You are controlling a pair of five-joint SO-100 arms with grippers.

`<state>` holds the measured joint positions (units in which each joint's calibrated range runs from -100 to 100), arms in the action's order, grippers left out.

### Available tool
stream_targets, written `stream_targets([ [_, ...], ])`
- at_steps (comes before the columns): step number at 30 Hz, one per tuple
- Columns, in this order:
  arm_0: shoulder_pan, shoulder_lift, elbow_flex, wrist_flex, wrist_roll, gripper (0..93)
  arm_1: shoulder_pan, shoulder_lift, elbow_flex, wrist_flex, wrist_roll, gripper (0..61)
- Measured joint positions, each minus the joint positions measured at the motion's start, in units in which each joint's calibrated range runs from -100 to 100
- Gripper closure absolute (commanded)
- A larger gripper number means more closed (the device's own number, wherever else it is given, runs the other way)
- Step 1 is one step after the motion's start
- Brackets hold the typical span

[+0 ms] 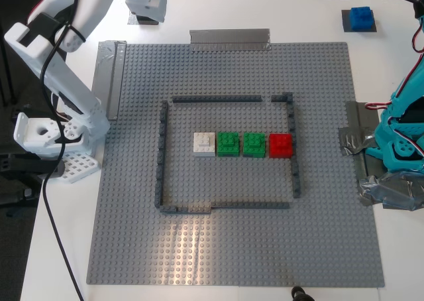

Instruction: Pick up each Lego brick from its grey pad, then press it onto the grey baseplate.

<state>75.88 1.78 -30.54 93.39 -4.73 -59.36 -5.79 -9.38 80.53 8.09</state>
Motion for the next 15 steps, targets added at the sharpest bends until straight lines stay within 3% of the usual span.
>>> stream_targets([
  [4, 0.8, 0.5, 0.0, 0.0, 3.0, 92.7, -3.2, 2.4, -4.8, 1.6, 1.6, 57.8],
  [7, 0.7, 1.3, 0.0, -0.2, 4.1, 92.7, -4.5, 4.0, -6.2, 0.6, -0.1, 61.0],
  [12, 0.8, 3.1, 0.0, 0.1, 5.0, 92.7, -8.4, 10.4, -12.5, -0.6, -2.8, 61.2],
  [15, 0.8, 5.7, -0.1, 0.0, 6.4, 85.8, -10.9, 14.7, -18.0, 0.9, -3.5, 61.2],
])
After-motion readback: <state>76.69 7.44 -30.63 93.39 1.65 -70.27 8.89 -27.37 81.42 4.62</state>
